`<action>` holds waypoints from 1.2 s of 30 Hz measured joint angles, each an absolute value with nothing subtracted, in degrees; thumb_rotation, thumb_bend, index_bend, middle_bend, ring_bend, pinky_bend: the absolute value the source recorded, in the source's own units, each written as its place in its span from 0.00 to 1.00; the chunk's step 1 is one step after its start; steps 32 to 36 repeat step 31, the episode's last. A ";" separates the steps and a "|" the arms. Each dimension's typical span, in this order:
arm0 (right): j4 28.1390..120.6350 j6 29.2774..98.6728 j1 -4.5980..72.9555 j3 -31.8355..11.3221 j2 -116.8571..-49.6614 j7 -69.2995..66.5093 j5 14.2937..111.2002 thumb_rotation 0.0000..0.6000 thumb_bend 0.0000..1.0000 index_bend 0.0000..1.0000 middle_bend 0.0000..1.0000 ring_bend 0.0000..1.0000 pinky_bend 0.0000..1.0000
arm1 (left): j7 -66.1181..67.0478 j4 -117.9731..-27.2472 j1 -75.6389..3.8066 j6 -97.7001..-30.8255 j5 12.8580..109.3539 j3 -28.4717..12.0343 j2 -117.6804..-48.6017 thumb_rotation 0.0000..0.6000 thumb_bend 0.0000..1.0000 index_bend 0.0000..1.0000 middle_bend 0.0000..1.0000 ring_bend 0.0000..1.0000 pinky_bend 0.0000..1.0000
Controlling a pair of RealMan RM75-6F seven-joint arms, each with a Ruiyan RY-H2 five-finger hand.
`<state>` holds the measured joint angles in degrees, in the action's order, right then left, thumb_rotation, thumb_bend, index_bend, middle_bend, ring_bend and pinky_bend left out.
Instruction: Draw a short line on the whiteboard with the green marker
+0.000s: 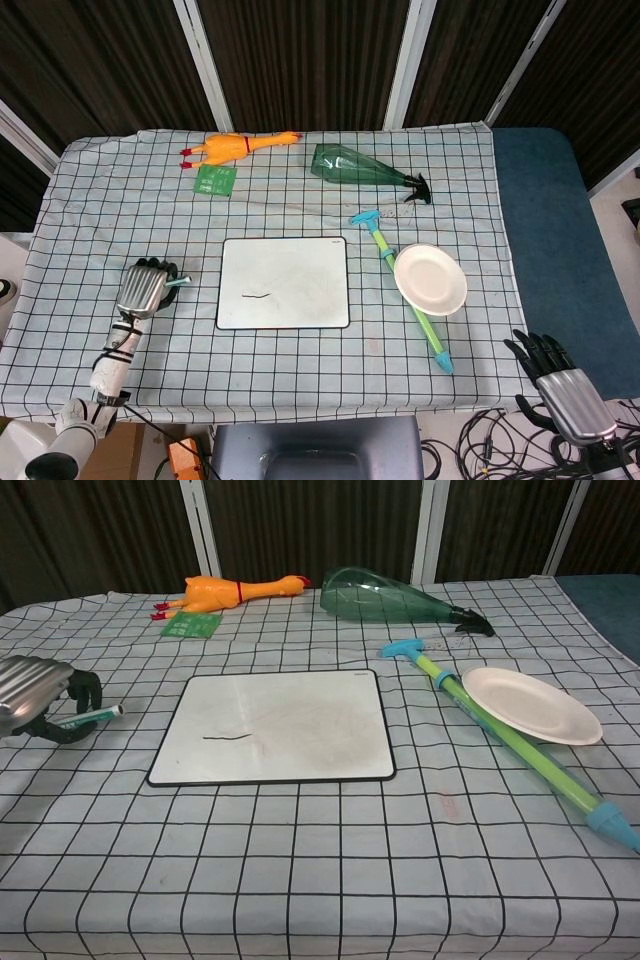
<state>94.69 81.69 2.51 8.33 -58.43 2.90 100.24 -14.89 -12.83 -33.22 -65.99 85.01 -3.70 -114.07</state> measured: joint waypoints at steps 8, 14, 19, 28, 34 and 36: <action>94.66 81.55 2.54 8.28 -58.42 2.91 100.16 1.00 0.33 0.00 0.00 0.00 0.07 | -17.49 -15.40 -32.97 -64.59 85.35 -3.09 -113.18 1.00 0.38 0.23 0.16 0.05 0.22; 94.63 81.83 2.46 8.28 -58.30 2.56 100.28 1.00 0.33 0.00 0.00 0.00 0.07 | -20.08 -18.15 -30.91 -70.95 86.28 -2.48 -111.57 1.00 0.36 0.23 0.15 0.03 0.17; 94.66 81.87 2.39 8.21 -58.37 2.78 100.16 1.00 0.33 0.00 0.00 0.00 0.07 | -20.06 -22.86 -26.16 -82.25 87.80 -1.25 -107.76 1.00 0.36 0.17 0.14 0.01 0.09; 94.94 81.77 2.26 7.41 -59.11 4.42 98.90 1.00 0.33 0.00 0.00 0.00 0.07 | -10.32 -53.41 -13.59 -92.41 89.18 4.17 -91.48 1.00 0.35 0.00 0.00 0.00 0.00; 95.08 81.67 2.28 7.22 -59.46 5.25 98.75 1.00 0.33 0.00 0.00 0.00 0.07 | -6.22 -65.16 -9.65 -94.52 89.92 6.17 -84.61 1.00 0.35 0.00 0.00 0.00 0.00; 95.08 81.67 2.28 7.22 -59.46 5.25 98.75 1.00 0.33 0.00 0.00 0.00 0.07 | -6.22 -65.16 -9.65 -94.52 89.92 6.17 -84.61 1.00 0.35 0.00 0.00 0.00 0.00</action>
